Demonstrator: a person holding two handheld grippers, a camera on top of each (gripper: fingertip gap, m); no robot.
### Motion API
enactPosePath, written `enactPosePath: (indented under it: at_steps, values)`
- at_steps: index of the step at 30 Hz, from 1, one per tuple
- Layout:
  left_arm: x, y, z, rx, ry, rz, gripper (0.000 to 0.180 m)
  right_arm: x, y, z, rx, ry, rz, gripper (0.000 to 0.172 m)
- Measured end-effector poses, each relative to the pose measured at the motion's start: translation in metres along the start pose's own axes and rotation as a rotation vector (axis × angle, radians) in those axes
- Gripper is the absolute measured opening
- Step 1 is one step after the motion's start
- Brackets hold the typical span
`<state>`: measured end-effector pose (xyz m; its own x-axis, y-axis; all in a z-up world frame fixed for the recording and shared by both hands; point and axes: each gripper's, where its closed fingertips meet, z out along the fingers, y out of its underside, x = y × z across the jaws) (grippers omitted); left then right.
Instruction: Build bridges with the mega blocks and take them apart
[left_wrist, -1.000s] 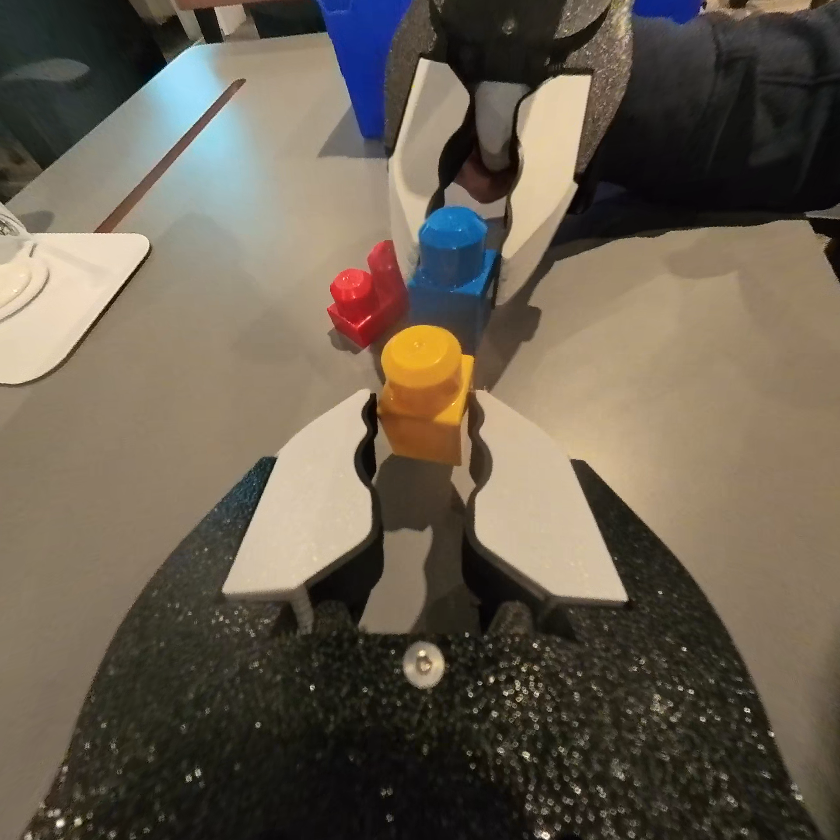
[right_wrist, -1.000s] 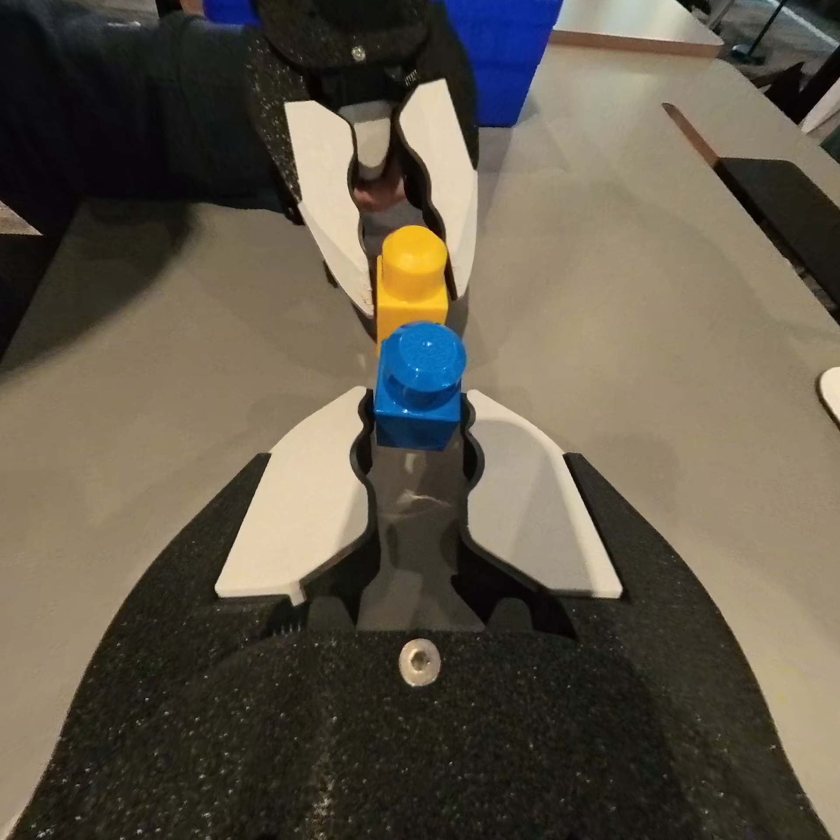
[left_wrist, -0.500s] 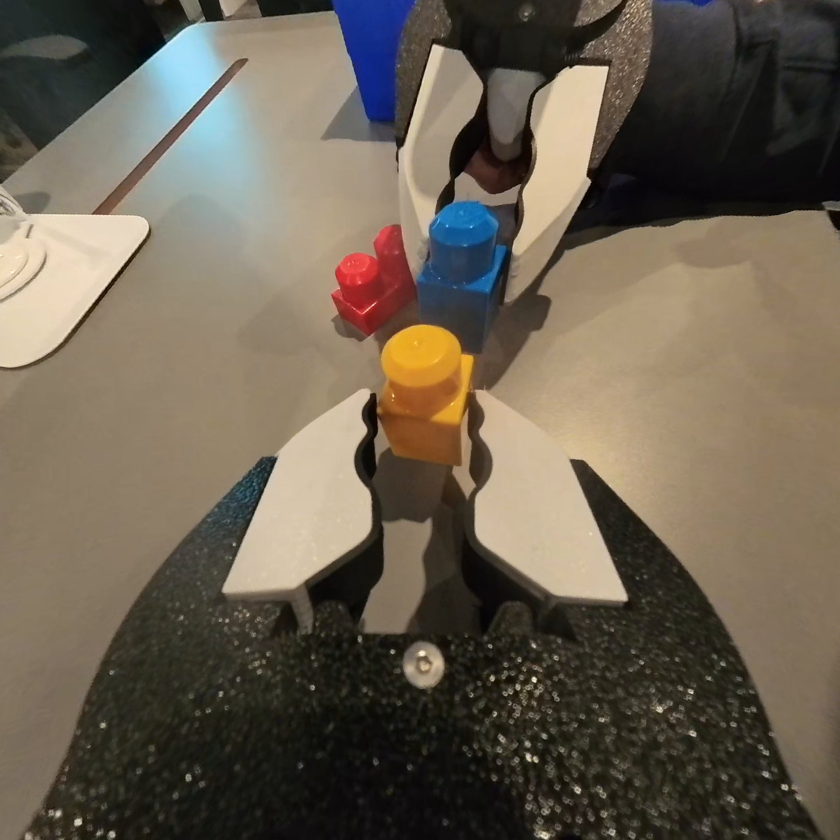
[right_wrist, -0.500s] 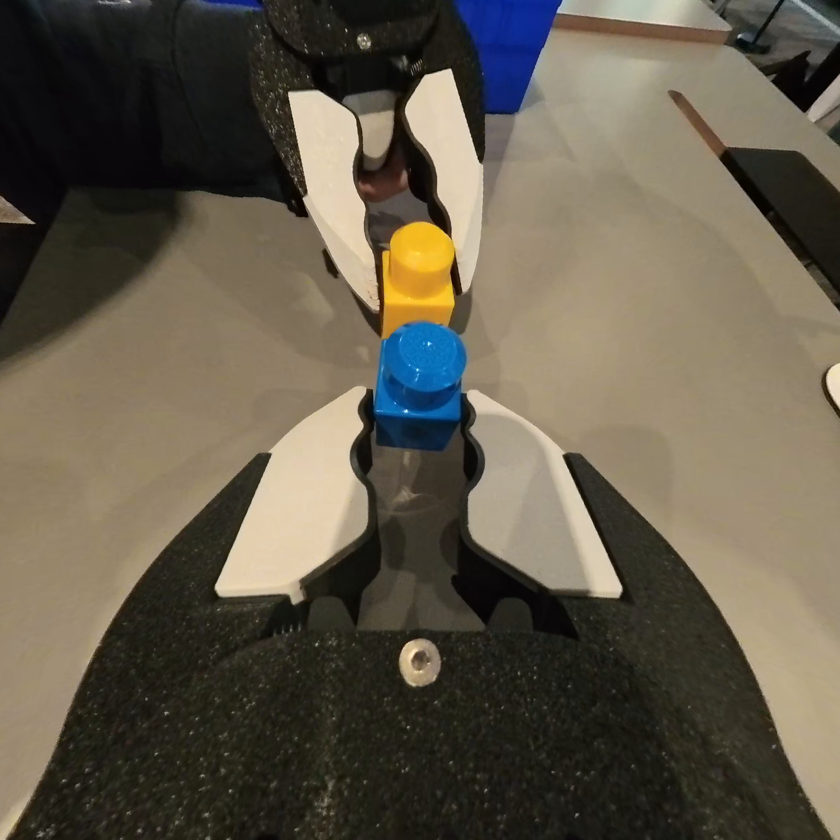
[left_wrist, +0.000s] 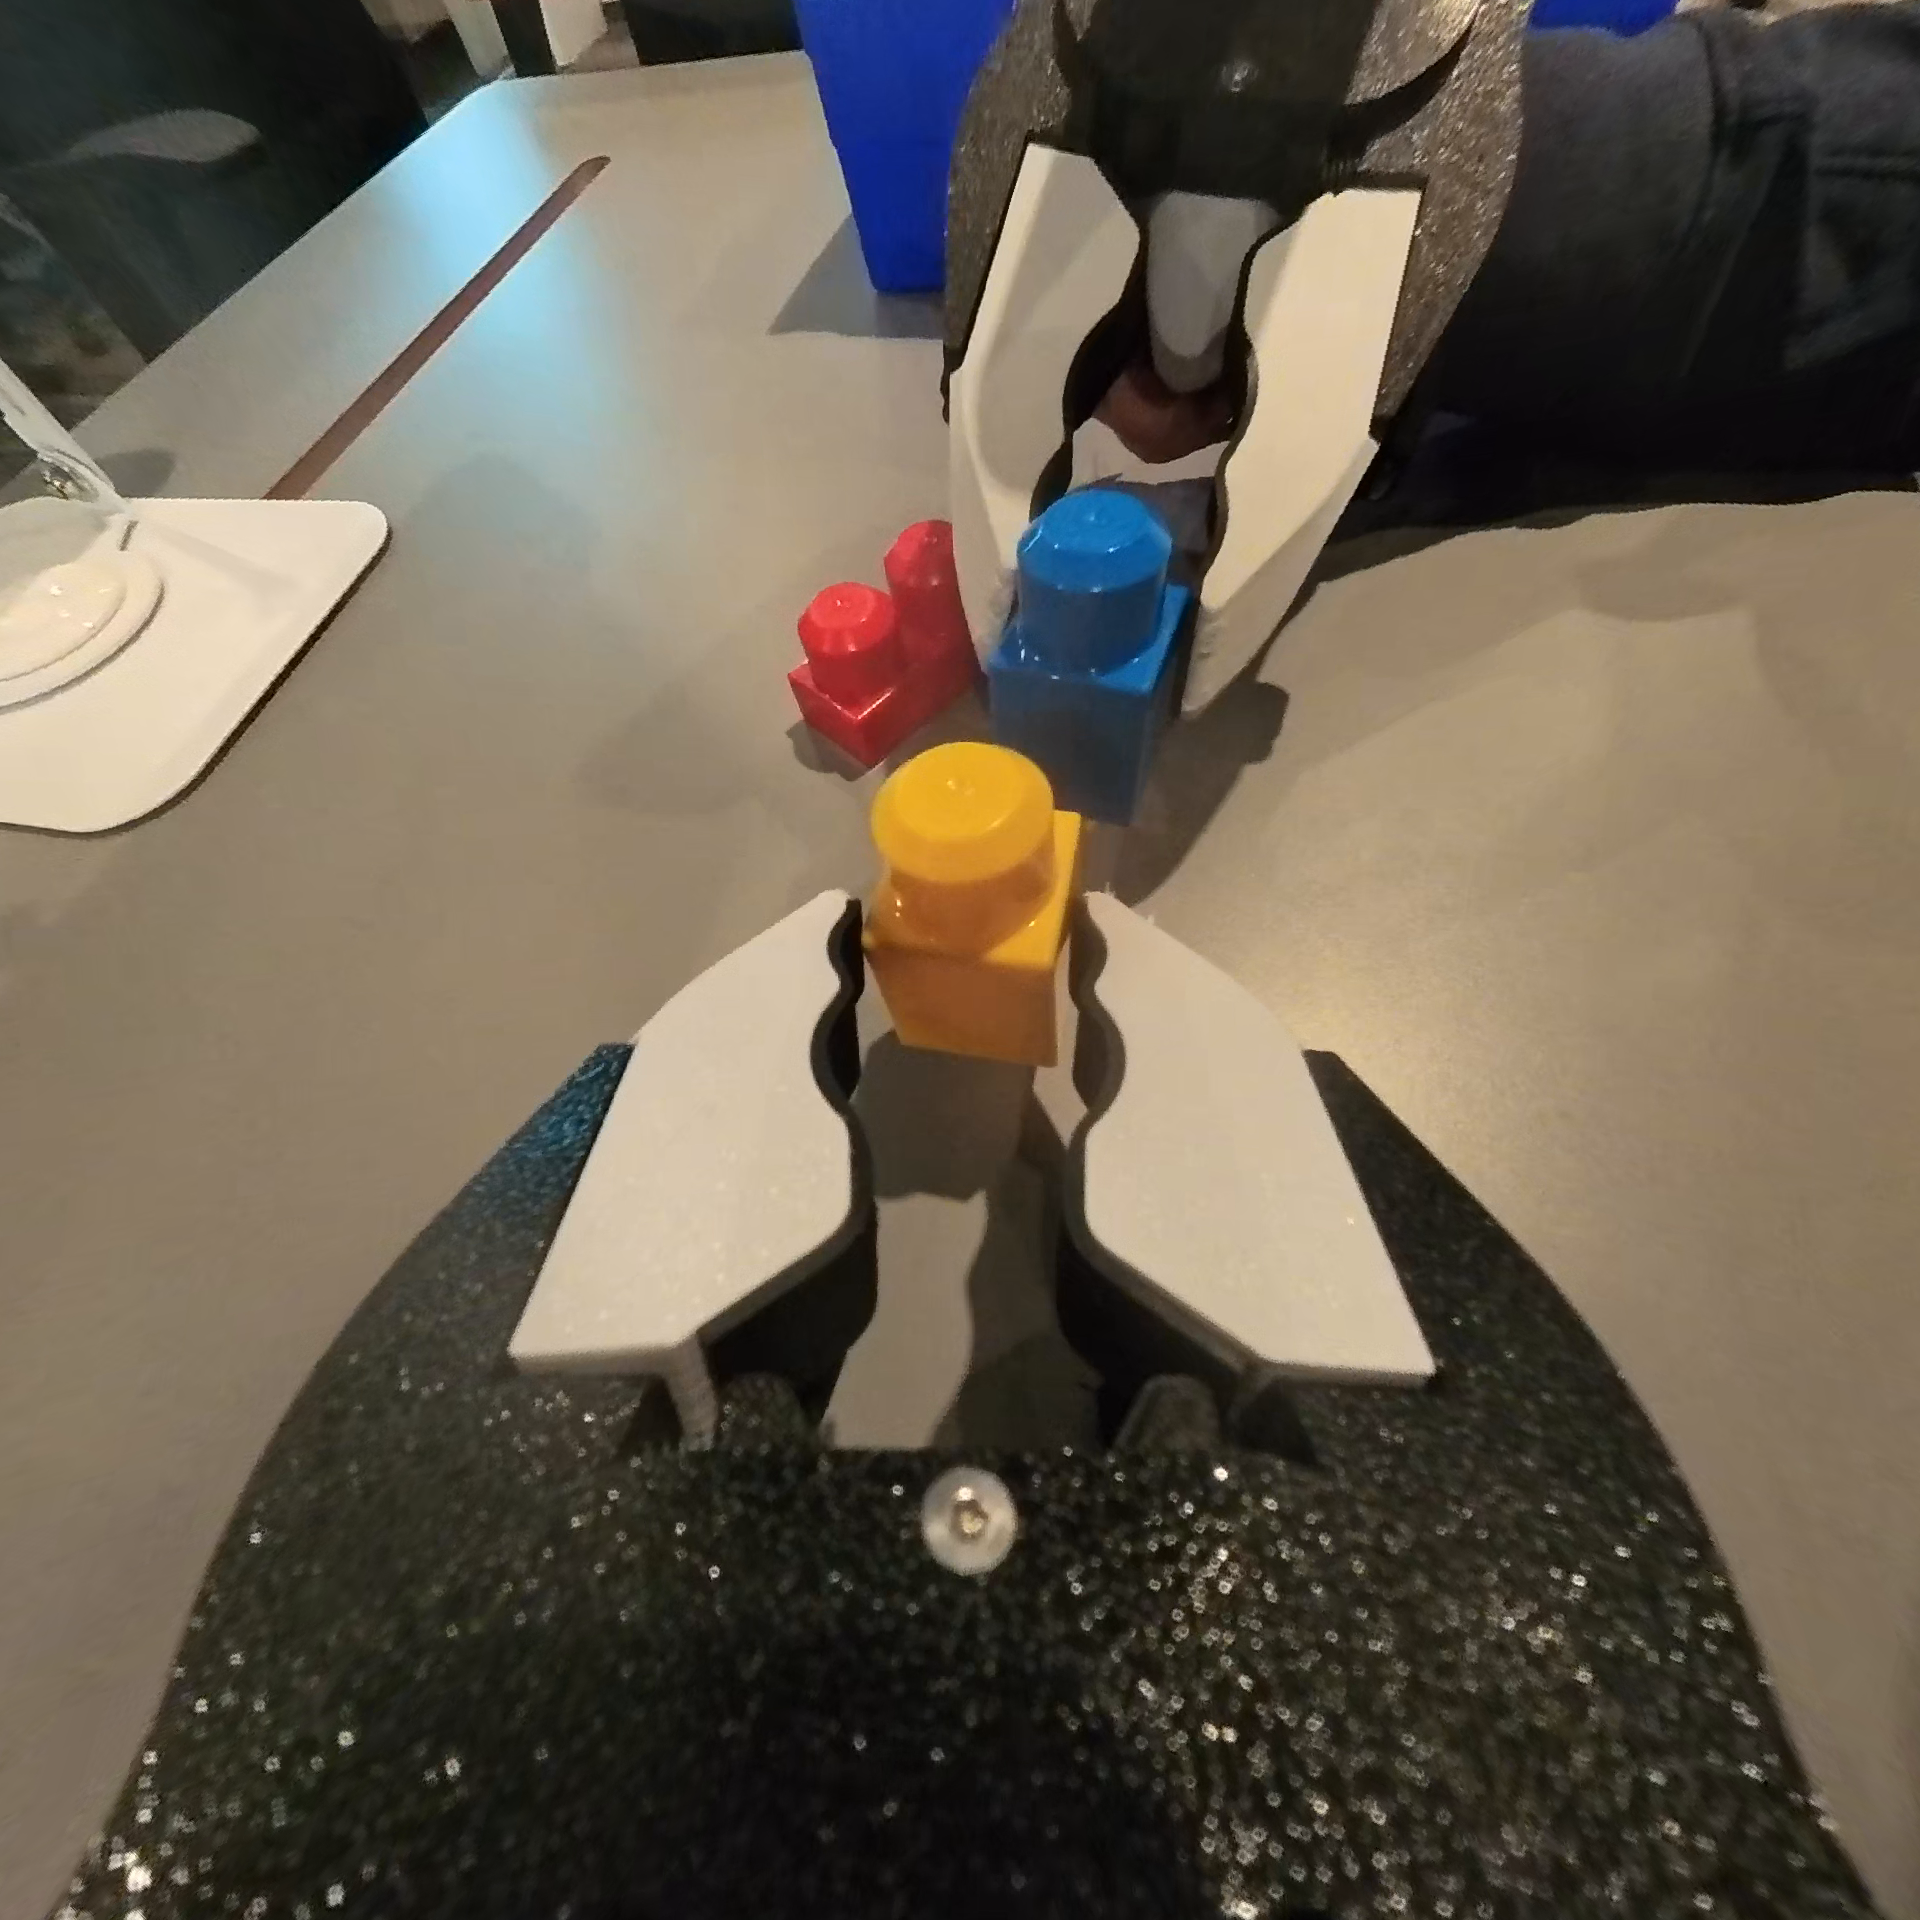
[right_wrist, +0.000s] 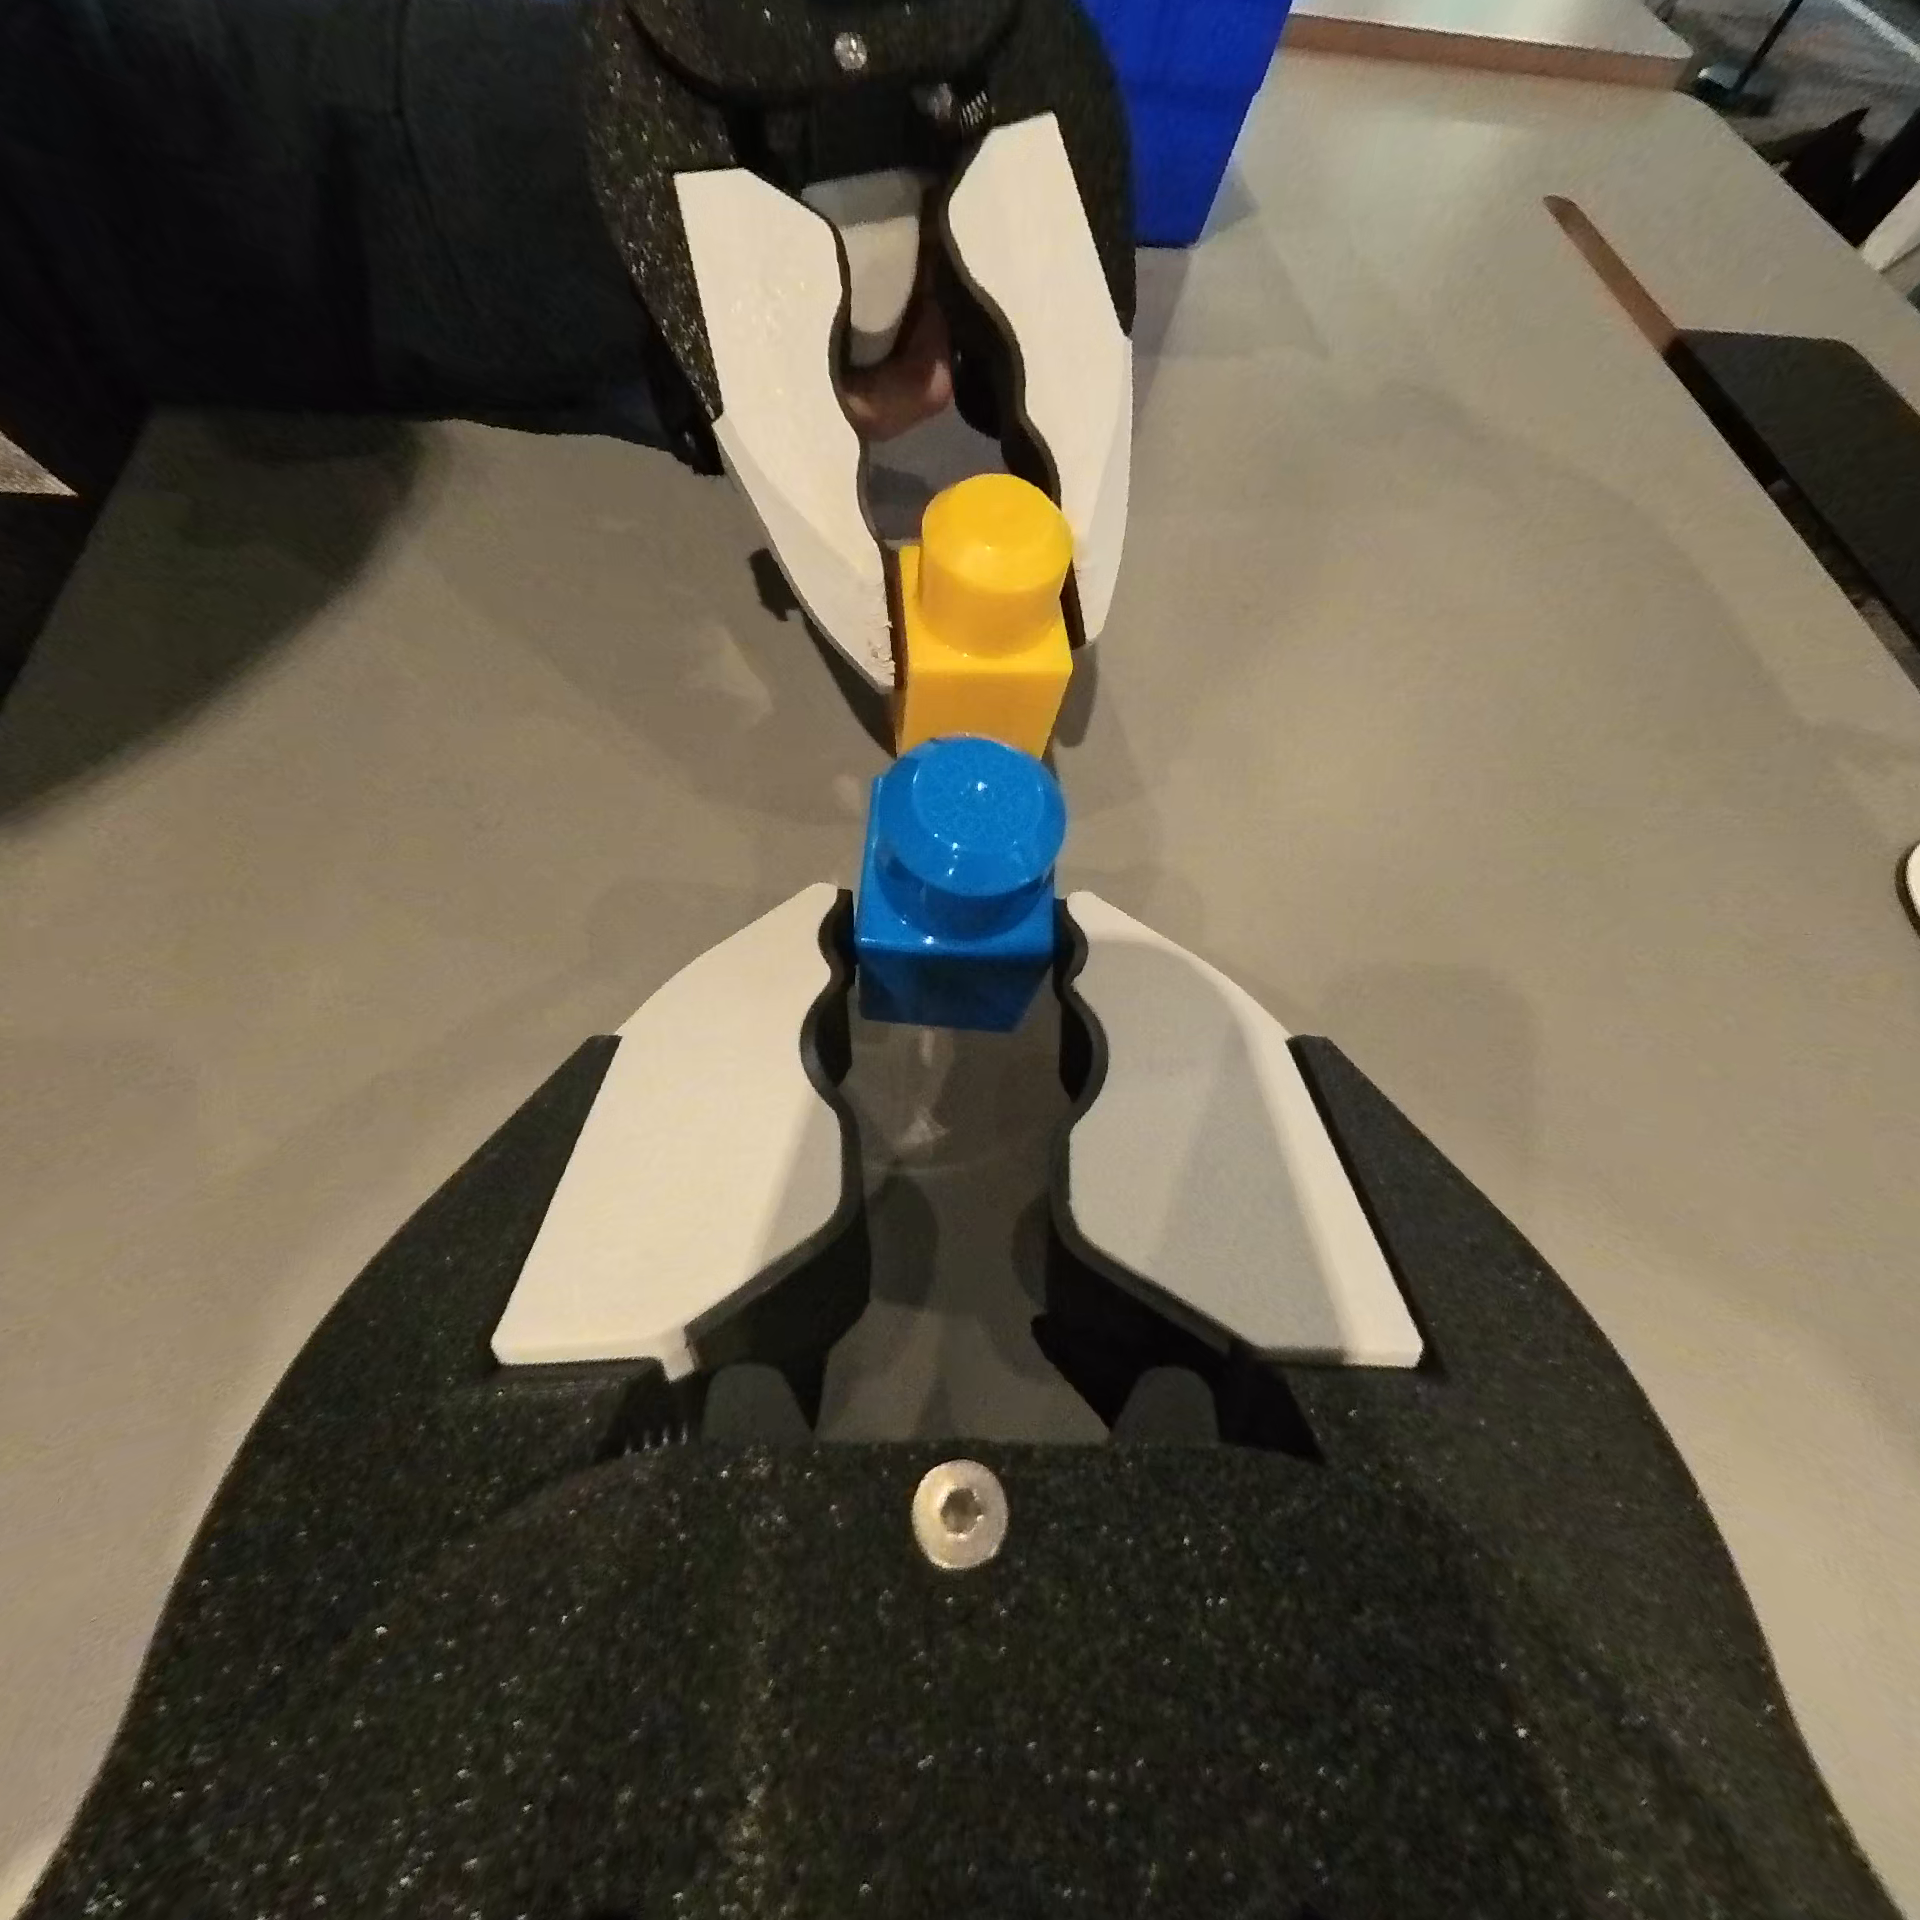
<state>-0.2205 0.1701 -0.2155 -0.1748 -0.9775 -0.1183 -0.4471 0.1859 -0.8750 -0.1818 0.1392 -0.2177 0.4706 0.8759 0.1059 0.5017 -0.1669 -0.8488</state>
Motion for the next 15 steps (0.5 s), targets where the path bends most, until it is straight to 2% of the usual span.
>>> enactPosePath:
  at_steps: [15]
  values:
    - [0.0016, 0.0044, 0.0013, -0.015, 0.015, -0.006, 0.037, -0.0008, 0.0064, 0.0028, -0.03, -0.006, -0.001, 0.036]
